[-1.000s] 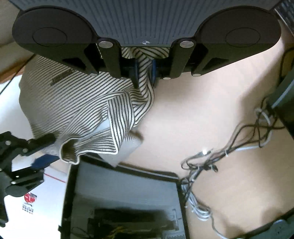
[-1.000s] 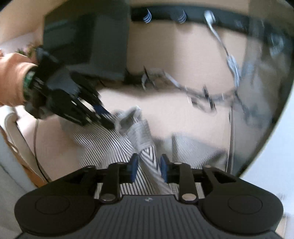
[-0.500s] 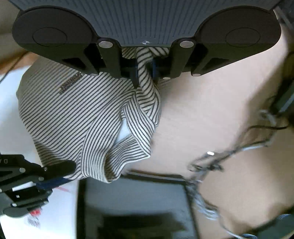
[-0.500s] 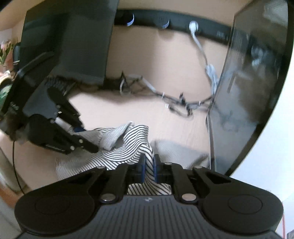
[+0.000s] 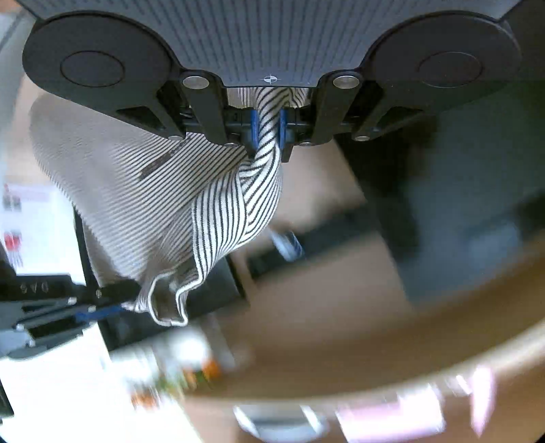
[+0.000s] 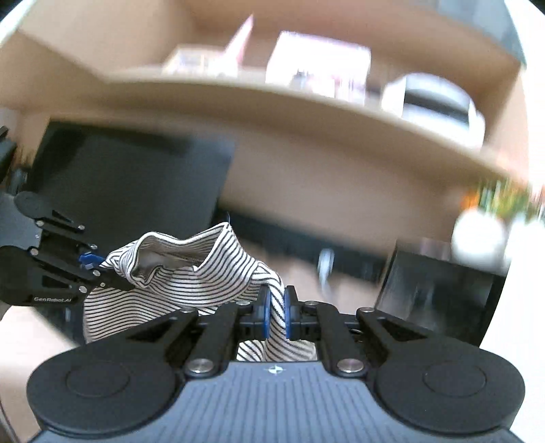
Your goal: Fold clothes
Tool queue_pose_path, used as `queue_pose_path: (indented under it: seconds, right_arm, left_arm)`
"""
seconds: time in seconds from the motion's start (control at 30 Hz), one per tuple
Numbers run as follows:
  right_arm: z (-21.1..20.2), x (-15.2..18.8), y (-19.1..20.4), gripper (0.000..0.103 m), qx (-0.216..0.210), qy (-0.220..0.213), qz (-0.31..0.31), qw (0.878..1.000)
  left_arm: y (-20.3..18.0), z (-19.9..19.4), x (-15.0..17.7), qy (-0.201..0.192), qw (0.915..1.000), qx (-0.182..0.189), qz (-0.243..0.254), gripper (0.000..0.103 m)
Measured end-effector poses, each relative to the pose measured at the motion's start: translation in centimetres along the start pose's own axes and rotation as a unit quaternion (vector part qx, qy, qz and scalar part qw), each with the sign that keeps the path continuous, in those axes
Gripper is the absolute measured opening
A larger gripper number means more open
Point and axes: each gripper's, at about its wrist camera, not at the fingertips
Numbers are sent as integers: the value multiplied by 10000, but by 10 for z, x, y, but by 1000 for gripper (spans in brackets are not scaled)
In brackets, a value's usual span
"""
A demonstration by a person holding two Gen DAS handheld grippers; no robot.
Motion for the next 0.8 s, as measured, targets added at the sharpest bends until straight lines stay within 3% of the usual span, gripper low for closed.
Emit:
queue_pose_path:
  seconds: [0.13,0.3,0.47,0.5,0.57,0.7,0.73,0.8]
  right_arm:
    - [-28,-52,3,7,114,-780,-13,9969]
    - [-65,-94,-2,7,90,-1674,120,9858]
    - [-62,-121,-19,7,-255,-2150,304,9758]
    - [-52,-119,-22,7,-349,-2060,390,9772]
    - [-23,-104,-28,7,-511,-1733,499,9823]
    - [67,-39,-26,12,-617,-591,507,9951]
    - [91,-19,-24,20,-535,-307,479,9969]
    - [128,19,-25,36,-311,313,603,9972]
  left_arm:
    - [15,-61,-54,-910,9942,-510,274,13]
    - [6,-120,-101,-1674,9770,-1043,810,13]
    - [-7,-138,-118,-1636,9704,-1372,1132,14]
    - [-9,-139,-120,-1588,9698,-1424,1180,14]
    - [-6,-114,-107,-1187,9768,-1394,1109,15]
    - [-5,-26,-30,-32,9832,-1430,1137,19]
    - [-4,-3,-7,335,9835,-1420,1068,22]
    - [8,30,35,1249,9821,-1377,310,22]
Point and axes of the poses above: each gripper's, at about its wrist camera, not at the fingertips, and z roughly the way its jaws point, y to its left, x to its underside, and after that the axes turned 9 degrees about -y, right-handed
